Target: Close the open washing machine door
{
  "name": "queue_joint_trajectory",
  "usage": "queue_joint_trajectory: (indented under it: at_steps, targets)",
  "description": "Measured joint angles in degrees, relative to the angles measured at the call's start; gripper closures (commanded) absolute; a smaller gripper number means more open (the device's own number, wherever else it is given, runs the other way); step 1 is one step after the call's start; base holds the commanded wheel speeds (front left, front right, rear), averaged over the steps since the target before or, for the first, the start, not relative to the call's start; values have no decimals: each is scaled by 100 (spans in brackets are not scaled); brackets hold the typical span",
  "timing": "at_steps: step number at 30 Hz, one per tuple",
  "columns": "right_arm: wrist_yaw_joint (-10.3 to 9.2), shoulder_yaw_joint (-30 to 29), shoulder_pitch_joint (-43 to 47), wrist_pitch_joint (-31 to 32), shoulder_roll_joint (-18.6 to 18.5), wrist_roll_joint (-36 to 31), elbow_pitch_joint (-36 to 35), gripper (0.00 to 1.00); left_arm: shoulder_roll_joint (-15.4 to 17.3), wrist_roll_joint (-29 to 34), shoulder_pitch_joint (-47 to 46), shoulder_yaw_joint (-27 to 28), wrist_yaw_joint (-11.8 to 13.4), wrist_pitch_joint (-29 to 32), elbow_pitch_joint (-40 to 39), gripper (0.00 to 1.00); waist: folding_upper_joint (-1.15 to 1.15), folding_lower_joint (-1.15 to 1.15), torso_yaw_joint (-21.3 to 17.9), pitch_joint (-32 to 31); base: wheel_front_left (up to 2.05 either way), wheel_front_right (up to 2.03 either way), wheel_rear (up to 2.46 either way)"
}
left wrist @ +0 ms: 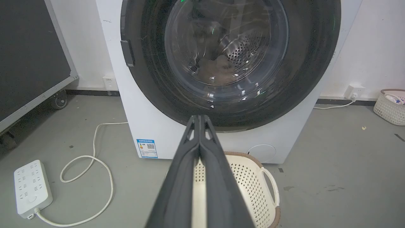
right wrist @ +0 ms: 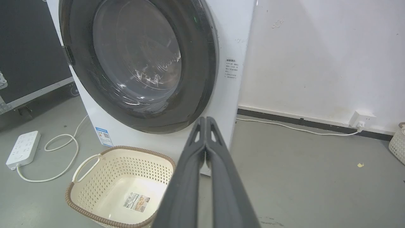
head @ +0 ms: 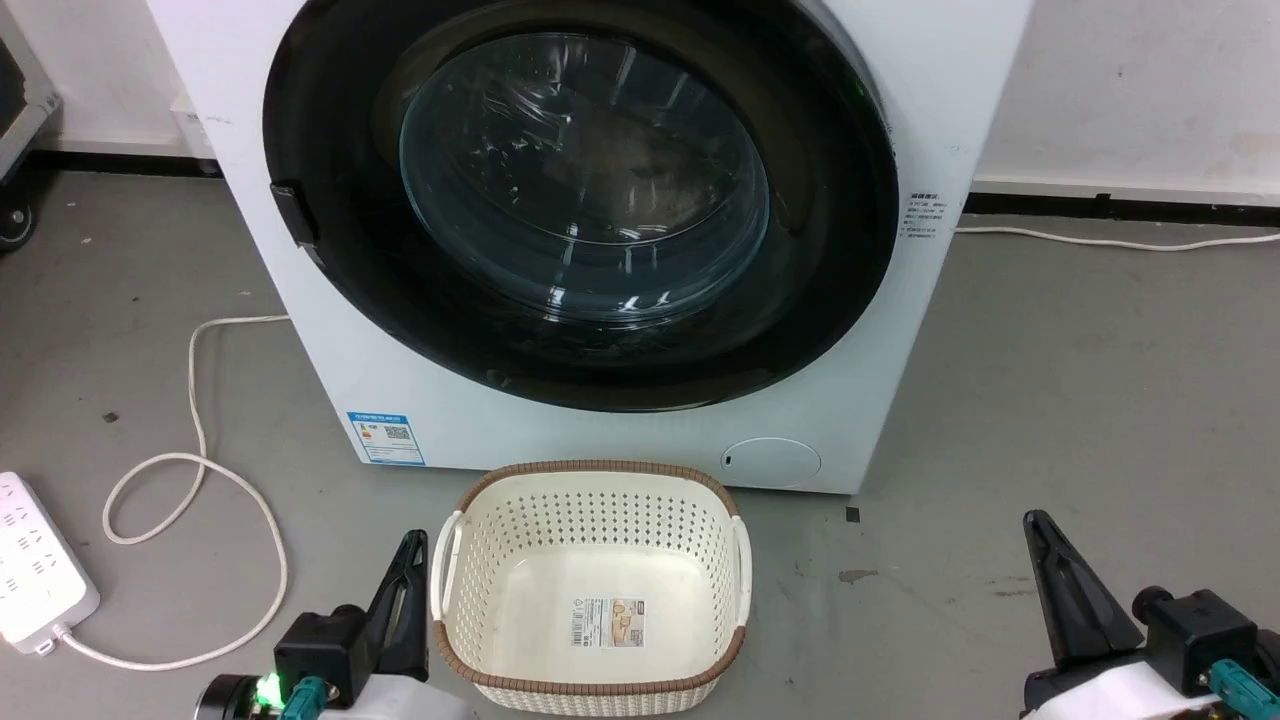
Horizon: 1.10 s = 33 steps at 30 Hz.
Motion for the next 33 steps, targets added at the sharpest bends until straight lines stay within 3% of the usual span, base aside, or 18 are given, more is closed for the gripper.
queue_joint_trajectory:
  at_steps: [33]
  targets:
    - [0,154,-89,455,66,-59,-81,100,-7,240,-82,152,46,446,-215,100,0,0,51,7,0,0,0]
